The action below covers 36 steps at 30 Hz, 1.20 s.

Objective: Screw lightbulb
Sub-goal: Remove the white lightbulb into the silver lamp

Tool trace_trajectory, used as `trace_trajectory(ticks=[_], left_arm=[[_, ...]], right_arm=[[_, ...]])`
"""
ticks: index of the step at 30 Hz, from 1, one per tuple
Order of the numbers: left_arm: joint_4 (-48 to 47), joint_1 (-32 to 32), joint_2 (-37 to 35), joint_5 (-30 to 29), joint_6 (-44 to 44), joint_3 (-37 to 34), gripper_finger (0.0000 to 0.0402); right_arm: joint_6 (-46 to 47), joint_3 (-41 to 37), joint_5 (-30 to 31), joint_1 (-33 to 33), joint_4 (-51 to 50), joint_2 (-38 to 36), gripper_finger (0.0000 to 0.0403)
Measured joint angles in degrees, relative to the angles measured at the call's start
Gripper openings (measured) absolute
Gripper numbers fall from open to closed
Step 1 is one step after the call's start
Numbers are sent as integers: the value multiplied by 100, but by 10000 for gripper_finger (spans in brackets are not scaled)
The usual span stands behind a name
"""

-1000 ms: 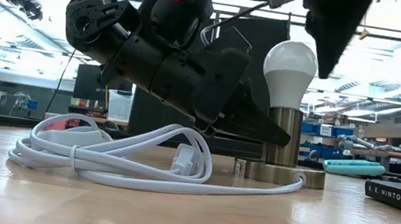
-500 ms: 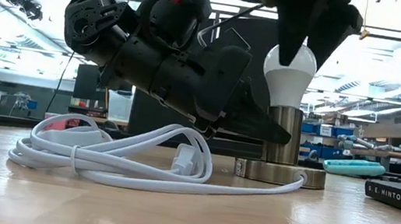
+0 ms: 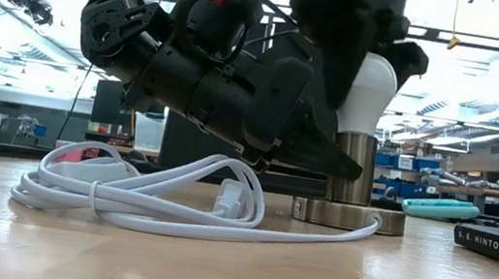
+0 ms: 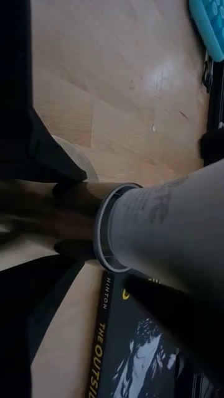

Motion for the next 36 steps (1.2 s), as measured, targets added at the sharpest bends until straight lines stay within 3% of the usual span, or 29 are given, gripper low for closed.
trace_trajectory(ticks=[7,16,20,26,36], left_arm=[[-13,0,-3,-2,7,3,178],[-17,0,-7,2,7,3,178],[-19,0,-7,4,7,3,178],[-19,0,-9,11,5,3,178],[-23,0,-9,12,10,7,178]], right_arm=[[-159,-132,-51,4,207,0,322],[-442,-132,-164,9,240,0,259],[-683,-132,-228,11,243,0,257],[-1471,-132,-284,11,237,0,279],[-3525,-130,-286,95,231,0,271]])
